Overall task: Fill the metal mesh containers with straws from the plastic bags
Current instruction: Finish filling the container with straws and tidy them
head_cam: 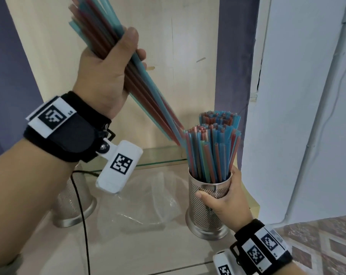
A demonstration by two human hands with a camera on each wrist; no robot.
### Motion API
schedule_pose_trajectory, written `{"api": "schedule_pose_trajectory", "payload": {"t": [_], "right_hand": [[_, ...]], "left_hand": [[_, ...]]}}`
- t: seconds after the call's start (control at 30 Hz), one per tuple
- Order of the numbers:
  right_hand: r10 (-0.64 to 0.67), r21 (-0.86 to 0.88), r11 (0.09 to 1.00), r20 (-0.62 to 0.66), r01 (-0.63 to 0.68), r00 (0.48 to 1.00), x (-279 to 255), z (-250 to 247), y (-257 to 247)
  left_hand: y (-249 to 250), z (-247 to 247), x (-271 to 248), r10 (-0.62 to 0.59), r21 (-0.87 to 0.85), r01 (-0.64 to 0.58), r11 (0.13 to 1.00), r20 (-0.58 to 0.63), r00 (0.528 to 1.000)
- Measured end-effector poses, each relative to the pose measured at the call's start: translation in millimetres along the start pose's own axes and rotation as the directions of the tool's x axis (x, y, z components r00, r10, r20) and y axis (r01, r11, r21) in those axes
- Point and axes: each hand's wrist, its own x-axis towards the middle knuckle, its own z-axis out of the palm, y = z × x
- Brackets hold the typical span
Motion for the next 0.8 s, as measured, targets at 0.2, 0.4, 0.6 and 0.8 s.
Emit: {"api": "schedule_pose_trajectory", "payload": {"t": [0.2,0.4,0.6,0.8], "right_hand": [[0.01,-0.016,1.0,-0.011,-0.01,1.0,-1,0,-2],[0.021,-0.025,0.999,-0.01,-0.022,1.0,-2,0,-3],[0.056,-0.047,0.997,-0.004,-0.056,0.998,-2,-2,0],[0.052,-0.053,0.997,-0.012,-0.053,0.999,-2,-1,-2]], "left_hand": [[-7,25,-26,-0.15,-0.013,0.156,0.988,0.192,0.97],[-32,41,-33,-0.165,0.079,0.16,0.984,0.072,0.984],[-51,43,-40,-0.135,0.107,0.145,0.984,-0.093,0.986],[-65,40,-54,-0.063,0.328,0.064,0.943,-0.013,0.998]]}}
